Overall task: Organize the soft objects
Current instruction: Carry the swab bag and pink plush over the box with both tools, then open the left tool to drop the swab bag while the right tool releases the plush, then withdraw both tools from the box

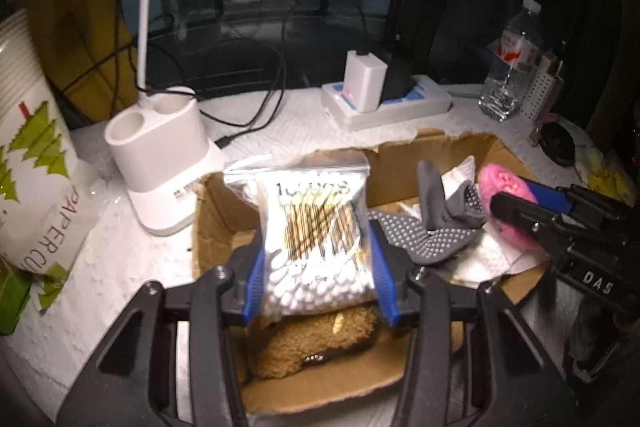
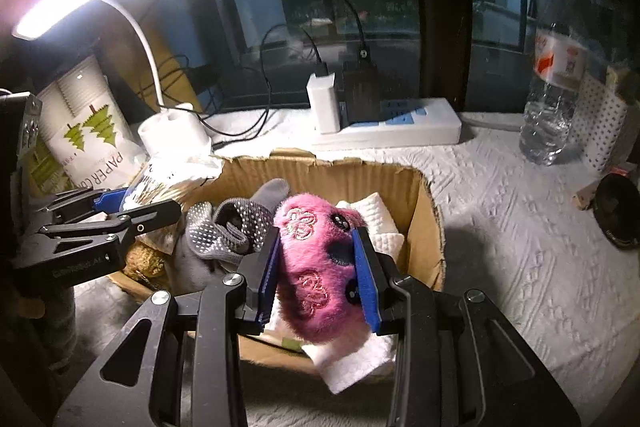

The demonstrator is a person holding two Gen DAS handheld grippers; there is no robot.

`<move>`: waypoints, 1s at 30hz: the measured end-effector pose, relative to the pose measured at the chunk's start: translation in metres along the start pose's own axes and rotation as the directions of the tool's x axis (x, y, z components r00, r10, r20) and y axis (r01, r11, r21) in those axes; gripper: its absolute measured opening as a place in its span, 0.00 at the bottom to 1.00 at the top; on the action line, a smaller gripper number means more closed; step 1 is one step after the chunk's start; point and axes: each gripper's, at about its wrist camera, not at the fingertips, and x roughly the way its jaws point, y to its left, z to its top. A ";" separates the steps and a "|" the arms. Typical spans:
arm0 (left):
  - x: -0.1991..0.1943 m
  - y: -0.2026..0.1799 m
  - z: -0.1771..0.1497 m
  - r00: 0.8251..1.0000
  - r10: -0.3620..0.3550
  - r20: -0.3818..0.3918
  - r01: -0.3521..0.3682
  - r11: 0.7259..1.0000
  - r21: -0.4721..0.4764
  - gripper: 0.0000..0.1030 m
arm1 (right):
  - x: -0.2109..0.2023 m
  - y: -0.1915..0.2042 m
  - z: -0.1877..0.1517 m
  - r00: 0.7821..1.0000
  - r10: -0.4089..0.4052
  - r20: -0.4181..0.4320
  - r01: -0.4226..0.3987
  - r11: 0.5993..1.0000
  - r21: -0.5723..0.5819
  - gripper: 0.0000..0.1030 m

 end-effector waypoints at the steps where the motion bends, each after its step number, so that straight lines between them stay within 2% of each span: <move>1: 0.003 0.001 0.000 1.000 -0.005 -0.009 0.005 1.000 -0.005 0.46 | 0.003 0.000 -0.001 1.000 0.000 -0.006 0.000 1.000 0.001 0.36; 11: 0.016 0.003 0.003 0.999 0.015 -0.041 -0.015 1.000 -0.013 0.53 | 0.014 -0.002 -0.004 0.999 -0.018 -0.033 0.018 1.000 0.001 0.37; 13: 0.014 0.002 0.004 0.999 0.024 -0.040 -0.024 1.000 -0.017 0.57 | 0.012 -0.002 -0.003 0.999 -0.023 -0.035 0.023 1.000 0.005 0.37; 15: 0.008 0.003 0.004 0.999 0.023 -0.028 -0.024 0.999 -0.032 0.69 | 0.011 -0.002 -0.002 0.999 -0.030 -0.033 0.030 1.000 0.004 0.41; 20: -0.010 0.003 0.004 1.000 0.029 0.011 -0.028 0.999 -0.047 0.74 | -0.002 0.002 -0.001 0.999 -0.041 -0.011 0.041 0.999 -0.003 0.53; 22: -0.017 0.003 0.003 0.999 0.025 0.021 -0.024 0.998 -0.052 0.76 | -0.007 0.003 -0.001 0.999 -0.050 -0.001 0.050 0.999 -0.007 0.54; 24: -0.024 0.001 0.002 0.999 0.022 0.032 -0.021 0.998 -0.054 0.86 | -0.013 0.005 -0.001 0.998 -0.064 0.006 0.064 0.998 -0.010 0.54; 25: -0.028 0.000 0.001 0.999 0.020 0.038 -0.017 0.998 -0.055 0.88 | -0.016 0.005 -0.001 0.998 -0.068 0.010 0.069 0.998 -0.011 0.54; 30: -0.047 -0.004 -0.004 0.998 0.018 0.061 -0.014 0.998 -0.056 0.90 | -0.032 0.010 -0.003 0.996 -0.084 0.028 0.084 0.996 -0.020 0.55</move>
